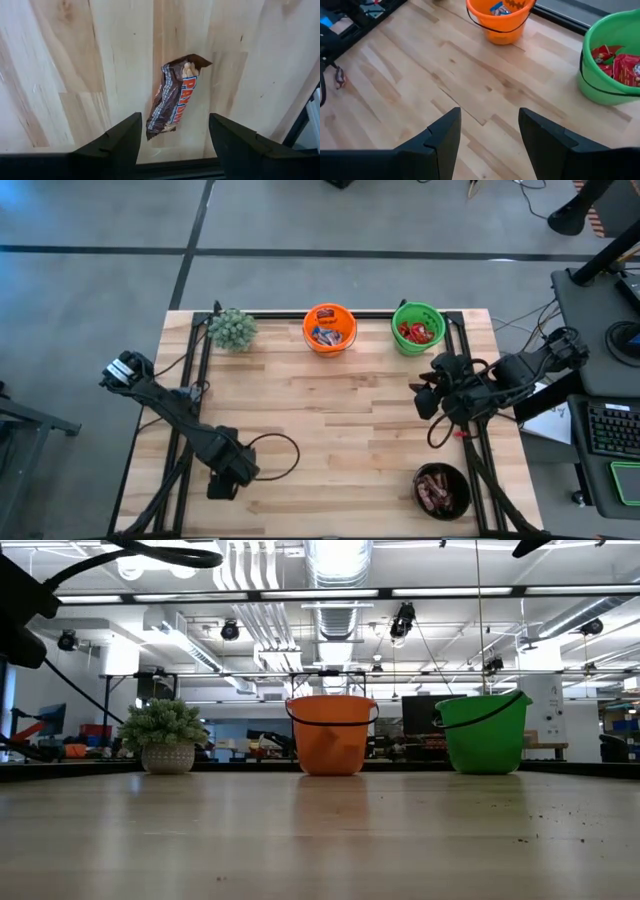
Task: Organize candy in baskets
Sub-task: Put the brown chocolate bar into the black bucket
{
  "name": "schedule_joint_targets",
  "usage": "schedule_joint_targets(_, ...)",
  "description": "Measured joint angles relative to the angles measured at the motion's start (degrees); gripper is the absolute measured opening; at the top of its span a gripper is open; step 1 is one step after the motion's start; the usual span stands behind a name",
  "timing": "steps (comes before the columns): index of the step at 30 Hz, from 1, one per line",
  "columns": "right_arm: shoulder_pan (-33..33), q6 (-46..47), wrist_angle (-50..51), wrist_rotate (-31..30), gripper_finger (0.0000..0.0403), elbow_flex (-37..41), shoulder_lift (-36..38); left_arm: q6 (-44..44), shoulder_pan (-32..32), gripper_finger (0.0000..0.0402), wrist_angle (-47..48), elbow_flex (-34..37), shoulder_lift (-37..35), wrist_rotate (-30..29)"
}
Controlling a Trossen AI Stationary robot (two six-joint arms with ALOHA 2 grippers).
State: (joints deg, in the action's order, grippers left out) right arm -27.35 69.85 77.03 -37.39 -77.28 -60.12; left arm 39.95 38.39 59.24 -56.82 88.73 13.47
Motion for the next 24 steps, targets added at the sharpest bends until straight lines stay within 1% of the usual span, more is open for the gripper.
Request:
schedule_joint_targets(8,0.01,0.80,-1.60,0.54,0.0192,0.00,0.00,-3.37,0.07,0.0213,-2.23,0.24,2.24,0.07)
schedule_joint_targets(13,0.00,0.65,-2.71,0.80,0.0192,0.00,0.00,-4.75,0.07,0.0213,-2.76,0.69,4.82,0.08)
schedule_joint_targets(18,0.00,0.67,-2.73,1.95,0.0192,0.02,0.00,-4.97,0.14,0.0213,-3.81,3.26,6.30,2.17)
schedule_joint_targets(24,0.00,0.60,-2.78,2.99,0.0192,0.00,0.02,-3.61,0.20,0.0213,-6.03,6.94,6.39,3.03)
